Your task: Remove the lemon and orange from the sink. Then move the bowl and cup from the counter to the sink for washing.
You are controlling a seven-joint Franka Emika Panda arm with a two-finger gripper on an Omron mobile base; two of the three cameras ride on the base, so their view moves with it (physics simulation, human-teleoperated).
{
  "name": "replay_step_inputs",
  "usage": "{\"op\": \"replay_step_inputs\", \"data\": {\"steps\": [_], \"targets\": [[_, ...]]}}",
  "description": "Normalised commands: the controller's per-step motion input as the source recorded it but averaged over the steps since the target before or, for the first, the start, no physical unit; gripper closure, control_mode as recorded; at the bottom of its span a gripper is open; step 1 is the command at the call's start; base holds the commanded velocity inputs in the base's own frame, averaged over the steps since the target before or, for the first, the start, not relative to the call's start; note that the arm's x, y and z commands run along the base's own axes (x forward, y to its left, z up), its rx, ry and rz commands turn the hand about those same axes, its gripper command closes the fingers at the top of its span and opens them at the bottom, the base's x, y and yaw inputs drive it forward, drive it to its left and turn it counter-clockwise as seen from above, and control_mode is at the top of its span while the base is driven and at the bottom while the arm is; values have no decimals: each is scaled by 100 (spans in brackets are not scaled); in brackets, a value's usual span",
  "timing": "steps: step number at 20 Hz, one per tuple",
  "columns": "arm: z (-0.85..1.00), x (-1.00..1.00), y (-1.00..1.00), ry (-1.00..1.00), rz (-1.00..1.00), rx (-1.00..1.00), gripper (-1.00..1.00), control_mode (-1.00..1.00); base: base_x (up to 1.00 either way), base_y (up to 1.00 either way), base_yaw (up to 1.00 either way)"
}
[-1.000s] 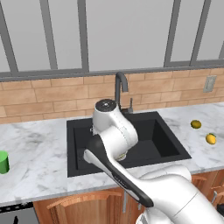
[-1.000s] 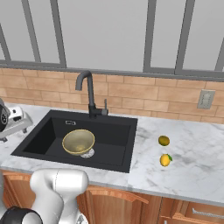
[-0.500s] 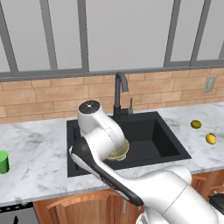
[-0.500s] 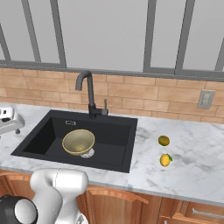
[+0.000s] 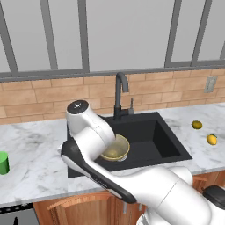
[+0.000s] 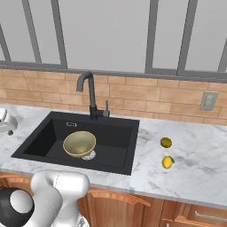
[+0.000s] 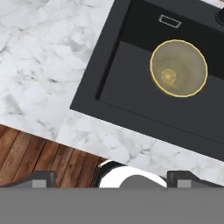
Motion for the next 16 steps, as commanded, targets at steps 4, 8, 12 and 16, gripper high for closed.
{"op": "replay_step_inputs", "data": {"steps": [4, 8, 12, 16], "targets": [[0, 0, 28, 0, -2, 2, -100, -100, 0, 0, 0], [-1, -13, 12, 0, 1, 7, -100, -100, 0, 0, 0], [0, -7, 22, -1, 0, 11, -100, -100, 0, 0, 0], [0, 0, 32, -3, 0, 14, -100, -100, 0, 0, 0]]}}
